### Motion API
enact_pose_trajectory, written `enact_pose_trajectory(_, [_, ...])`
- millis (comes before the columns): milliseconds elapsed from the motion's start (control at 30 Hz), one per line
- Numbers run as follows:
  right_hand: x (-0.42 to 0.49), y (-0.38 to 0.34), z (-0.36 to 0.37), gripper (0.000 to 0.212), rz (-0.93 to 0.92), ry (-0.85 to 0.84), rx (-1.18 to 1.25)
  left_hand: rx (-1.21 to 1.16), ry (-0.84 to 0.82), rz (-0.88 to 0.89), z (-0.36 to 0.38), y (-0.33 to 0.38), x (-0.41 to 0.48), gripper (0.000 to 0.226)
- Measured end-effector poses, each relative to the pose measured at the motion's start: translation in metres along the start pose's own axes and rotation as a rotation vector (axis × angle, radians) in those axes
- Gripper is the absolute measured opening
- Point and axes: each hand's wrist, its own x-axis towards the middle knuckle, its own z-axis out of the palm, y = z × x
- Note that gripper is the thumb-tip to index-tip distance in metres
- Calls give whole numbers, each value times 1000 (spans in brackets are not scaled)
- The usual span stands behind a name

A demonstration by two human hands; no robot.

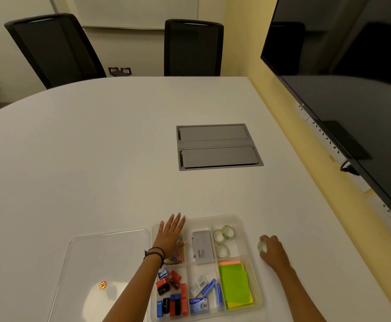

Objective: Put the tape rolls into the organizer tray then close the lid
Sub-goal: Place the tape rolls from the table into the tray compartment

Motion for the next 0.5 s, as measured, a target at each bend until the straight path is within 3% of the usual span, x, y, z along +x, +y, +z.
enact_pose_trajectory(100, [4,-10,-10,45,15,-41,140,1,5,3,0,0,0,78])
enact_pose_trajectory(333, [-5,-43,-24,41,-117,87,379,-15,16,12,-1,0,-2,77])
enact_pose_trajectory(500, [-18,-69,-19,40,-268,-35,410,-14,19,16,-1,0,-1,77])
